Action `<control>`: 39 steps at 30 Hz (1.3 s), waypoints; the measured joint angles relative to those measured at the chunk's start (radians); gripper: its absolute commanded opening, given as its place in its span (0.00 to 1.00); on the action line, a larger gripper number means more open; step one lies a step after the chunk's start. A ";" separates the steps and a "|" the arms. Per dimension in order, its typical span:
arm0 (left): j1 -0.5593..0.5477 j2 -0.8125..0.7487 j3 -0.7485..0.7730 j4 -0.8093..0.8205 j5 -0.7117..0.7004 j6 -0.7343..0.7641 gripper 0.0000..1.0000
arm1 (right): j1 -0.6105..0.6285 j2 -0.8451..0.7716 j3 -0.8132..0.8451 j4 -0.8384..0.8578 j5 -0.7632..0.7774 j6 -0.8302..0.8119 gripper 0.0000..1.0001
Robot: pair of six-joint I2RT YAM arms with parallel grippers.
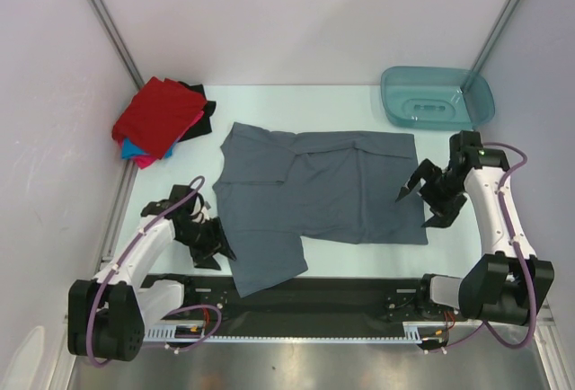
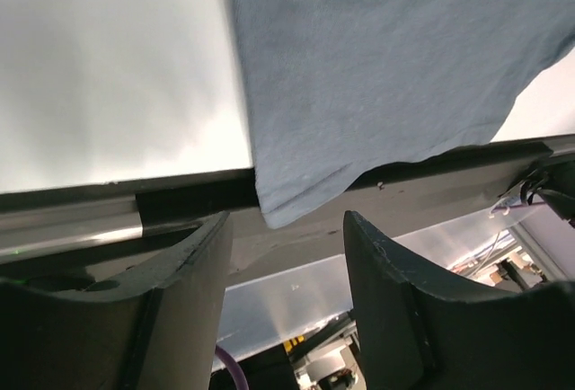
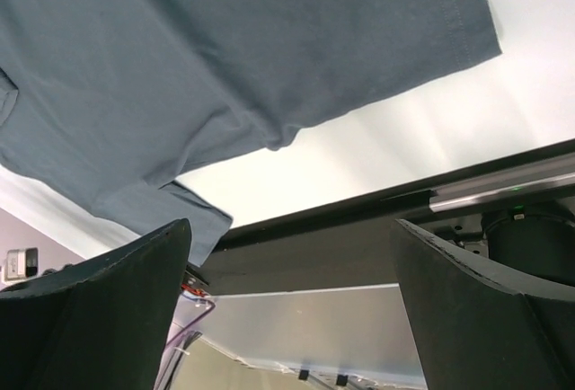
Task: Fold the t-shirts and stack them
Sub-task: Fold the tshirt
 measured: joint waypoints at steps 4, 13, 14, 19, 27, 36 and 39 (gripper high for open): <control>-0.003 0.002 -0.001 0.041 -0.008 -0.023 0.56 | 0.023 0.000 0.013 0.002 -0.002 0.001 1.00; -0.020 0.008 -0.052 0.135 -0.038 -0.099 0.55 | 0.042 0.010 0.039 0.002 -0.006 0.000 1.00; -0.023 0.008 -0.060 0.145 -0.040 -0.106 0.55 | 0.042 0.013 0.041 0.002 -0.007 0.000 1.00; -0.056 0.017 -0.087 0.196 -0.062 -0.156 0.54 | 0.042 0.035 0.048 0.002 -0.008 -0.007 1.00; -0.135 0.034 -0.102 0.242 -0.113 -0.240 0.51 | 0.044 0.043 0.053 0.001 -0.011 -0.028 1.00; -0.190 0.034 -0.123 0.278 -0.127 -0.325 0.28 | 0.044 0.059 0.083 0.000 -0.014 -0.056 1.00; -0.201 0.034 -0.136 0.297 -0.116 -0.349 0.18 | 0.044 0.066 0.087 -0.002 -0.014 -0.066 1.00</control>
